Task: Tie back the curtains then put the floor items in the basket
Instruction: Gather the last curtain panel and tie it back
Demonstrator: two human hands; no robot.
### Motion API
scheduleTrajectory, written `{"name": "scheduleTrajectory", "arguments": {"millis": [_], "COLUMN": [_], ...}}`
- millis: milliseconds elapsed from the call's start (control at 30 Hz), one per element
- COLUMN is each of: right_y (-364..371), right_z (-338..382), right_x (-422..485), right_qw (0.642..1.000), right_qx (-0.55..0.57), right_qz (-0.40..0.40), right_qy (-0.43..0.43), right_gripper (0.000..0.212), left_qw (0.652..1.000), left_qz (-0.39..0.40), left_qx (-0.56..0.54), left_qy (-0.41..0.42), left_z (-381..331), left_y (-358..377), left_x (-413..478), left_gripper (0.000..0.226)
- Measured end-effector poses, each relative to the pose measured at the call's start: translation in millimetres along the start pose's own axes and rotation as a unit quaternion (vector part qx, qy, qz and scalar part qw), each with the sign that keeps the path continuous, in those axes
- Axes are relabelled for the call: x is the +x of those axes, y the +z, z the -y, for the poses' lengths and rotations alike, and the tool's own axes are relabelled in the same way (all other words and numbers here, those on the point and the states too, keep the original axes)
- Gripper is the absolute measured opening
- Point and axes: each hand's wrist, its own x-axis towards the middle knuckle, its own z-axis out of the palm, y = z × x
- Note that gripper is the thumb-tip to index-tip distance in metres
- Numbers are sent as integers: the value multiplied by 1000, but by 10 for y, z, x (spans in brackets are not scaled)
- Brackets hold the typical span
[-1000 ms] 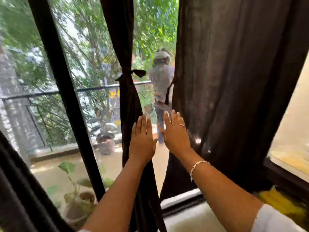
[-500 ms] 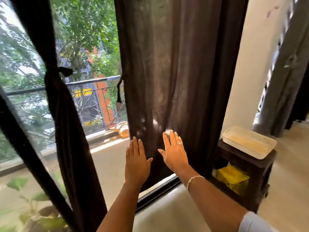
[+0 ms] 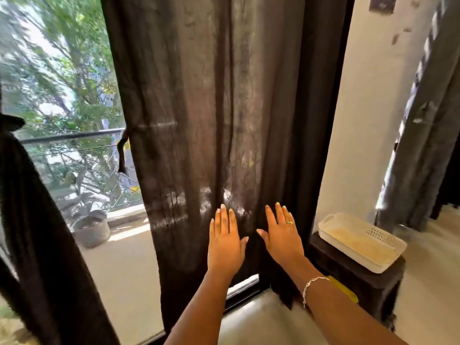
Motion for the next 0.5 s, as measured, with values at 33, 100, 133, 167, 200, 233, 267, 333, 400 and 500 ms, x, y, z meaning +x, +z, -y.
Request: {"name": "scheduleTrajectory", "arguments": {"millis": [33, 100, 133, 167, 200, 233, 267, 333, 400, 500], "right_y": [-16, -61, -88, -117, -149, -183, -221, -313, -436, -688], "right_z": [-28, -46, -43, -38, -17, 12, 45, 150, 307, 572], "right_x": [62, 194, 282, 367, 463, 565, 662, 897, 1183, 1629], "right_qw": [1000, 1000, 999, 999, 998, 997, 997, 995, 992, 984], "right_qx": [0, 6, 12, 15, 17, 20, 21, 27, 37, 65], "right_qz": [-3, -13, -22, -32, -40, -47, -53, -66, -83, -121], "right_qy": [-6, -17, -25, -32, -41, -49, -57, -70, -86, -110], "right_gripper": [67, 67, 67, 67, 67, 67, 67, 67, 67, 67], "left_qw": [1000, 1000, 999, 999, 998, 997, 996, 994, 990, 980], "left_qz": [-5, -17, -28, -41, -55, -68, -79, -100, -124, -172], "left_qx": [3, 14, 19, 21, 23, 25, 30, 49, 74, 102], "left_qy": [-2, -1, -3, -5, -6, -4, -1, 0, -3, -9], "left_z": [-16, -7, 11, 30, 62, 100, 140, 258, 422, 650], "left_y": [5, -29, -62, -97, -141, -191, -245, -387, -580, -942], "left_x": [51, 175, 260, 345, 434, 529, 613, 804, 1024, 1367], "left_gripper": [74, 73, 73, 73, 73, 73, 73, 74, 74, 74]}}
